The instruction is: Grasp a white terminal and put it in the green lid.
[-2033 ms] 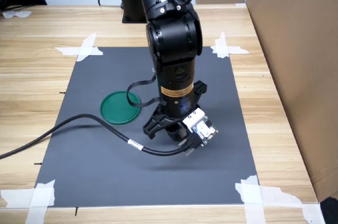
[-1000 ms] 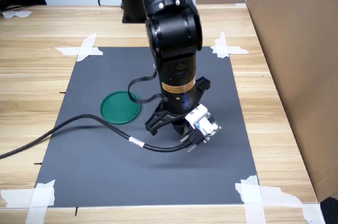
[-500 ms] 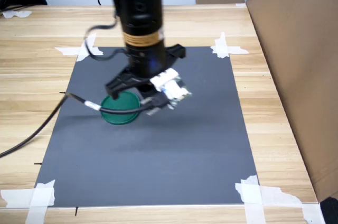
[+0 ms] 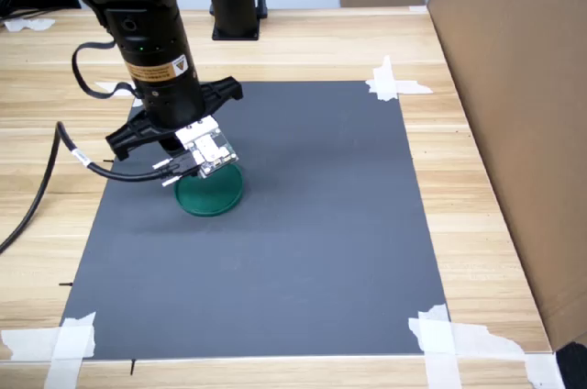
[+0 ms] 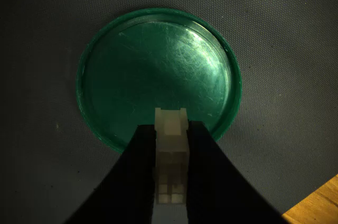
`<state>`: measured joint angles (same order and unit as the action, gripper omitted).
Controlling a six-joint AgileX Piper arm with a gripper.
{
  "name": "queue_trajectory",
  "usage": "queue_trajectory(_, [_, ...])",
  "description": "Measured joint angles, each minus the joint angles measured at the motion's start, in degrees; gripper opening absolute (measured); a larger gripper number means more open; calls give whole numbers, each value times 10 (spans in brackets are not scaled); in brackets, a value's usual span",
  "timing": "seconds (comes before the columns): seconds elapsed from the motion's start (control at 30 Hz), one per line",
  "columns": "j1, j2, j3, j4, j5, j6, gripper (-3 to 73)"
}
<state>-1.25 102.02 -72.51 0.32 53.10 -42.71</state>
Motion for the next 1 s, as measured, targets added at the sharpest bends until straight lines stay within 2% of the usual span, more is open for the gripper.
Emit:
queue_trajectory(0.77, [0, 32, 25, 15, -15, -4, 91])
queue_trajectory(0.9, [0, 32, 34, 12, -28, -5, 149])
queue_trajectory(0.93, [0, 32, 34, 12, -28, -10, 243])
queue_trajectory(1.0, [0, 32, 34, 12, -28, -13, 328])
